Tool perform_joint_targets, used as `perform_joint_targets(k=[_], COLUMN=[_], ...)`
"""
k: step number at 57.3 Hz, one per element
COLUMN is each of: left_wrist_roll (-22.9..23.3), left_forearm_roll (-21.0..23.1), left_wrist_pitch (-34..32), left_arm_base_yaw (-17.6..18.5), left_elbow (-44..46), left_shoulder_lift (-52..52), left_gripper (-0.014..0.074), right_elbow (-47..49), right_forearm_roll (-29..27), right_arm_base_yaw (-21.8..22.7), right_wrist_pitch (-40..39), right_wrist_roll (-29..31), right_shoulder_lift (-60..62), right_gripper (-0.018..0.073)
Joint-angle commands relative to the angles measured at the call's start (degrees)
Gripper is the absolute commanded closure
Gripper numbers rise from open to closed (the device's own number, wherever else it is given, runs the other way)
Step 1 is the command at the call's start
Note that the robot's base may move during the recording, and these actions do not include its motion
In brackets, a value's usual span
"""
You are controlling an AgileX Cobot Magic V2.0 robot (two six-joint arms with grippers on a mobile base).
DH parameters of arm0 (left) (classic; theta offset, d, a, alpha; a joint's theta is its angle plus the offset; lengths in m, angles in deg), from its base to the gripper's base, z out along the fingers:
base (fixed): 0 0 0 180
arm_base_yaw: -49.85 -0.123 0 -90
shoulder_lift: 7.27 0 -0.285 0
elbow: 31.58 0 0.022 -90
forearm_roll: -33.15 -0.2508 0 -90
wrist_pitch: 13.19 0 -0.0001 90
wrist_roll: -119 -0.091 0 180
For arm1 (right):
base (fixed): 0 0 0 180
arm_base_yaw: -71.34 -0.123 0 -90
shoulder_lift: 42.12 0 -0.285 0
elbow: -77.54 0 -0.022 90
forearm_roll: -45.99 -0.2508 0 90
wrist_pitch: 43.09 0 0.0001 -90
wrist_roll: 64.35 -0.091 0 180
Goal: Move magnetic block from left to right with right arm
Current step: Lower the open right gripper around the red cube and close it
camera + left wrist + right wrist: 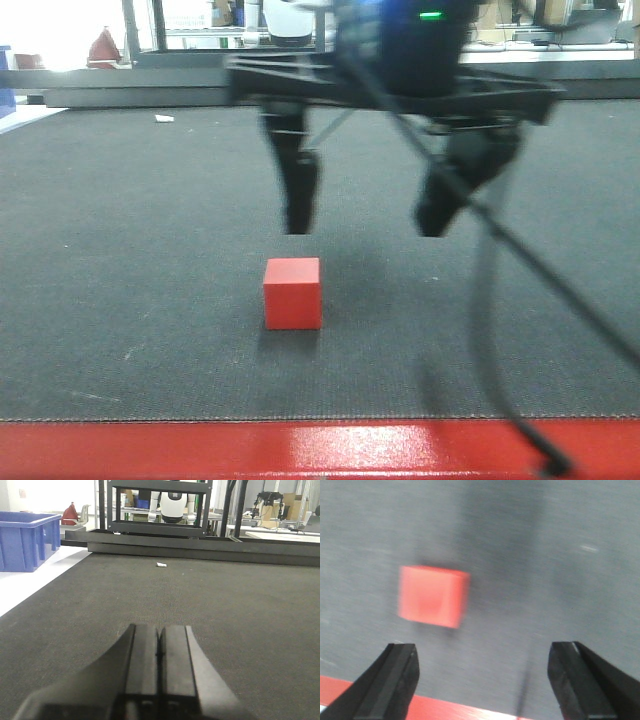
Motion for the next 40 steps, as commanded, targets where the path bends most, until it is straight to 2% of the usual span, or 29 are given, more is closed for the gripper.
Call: perform_joint_targets(k=[1,15,27,40], left_wrist_roll=[-0.1,-0.1,-0.1,-0.1], left_forearm_roll=[0.3,0.3,0.3,0.3], left_wrist_pitch=[-5.2,-5.2,-5.2,-5.2], left_arm_base_yaw=[0.2,0.2,0.2,0.2], left_elbow=[-0.5,-0.5,-0.5,-0.5], left_shoulder_lift=[0.6,0.6,0.6,0.6], left_gripper=[0.0722,0.0722,0.0722,0.0722], right_elbow=[6.5,14.6,15.1,15.1], right_forearm_roll=[-0.5,-2.5,-3.5,-3.7], right_arm_base_yaw=[-0.6,-0.9,-0.8,-0.8], right_wrist_pitch=[2.2,6.8,6.8,6.6], right_wrist_roll=[-0.2,-0.5,-3.4,-3.4], right_shoulder_lift=[-1.7,-10.1,-13.5,-14.5], right_gripper=[-0.0065,-0.0065,-0.0065,-0.0063])
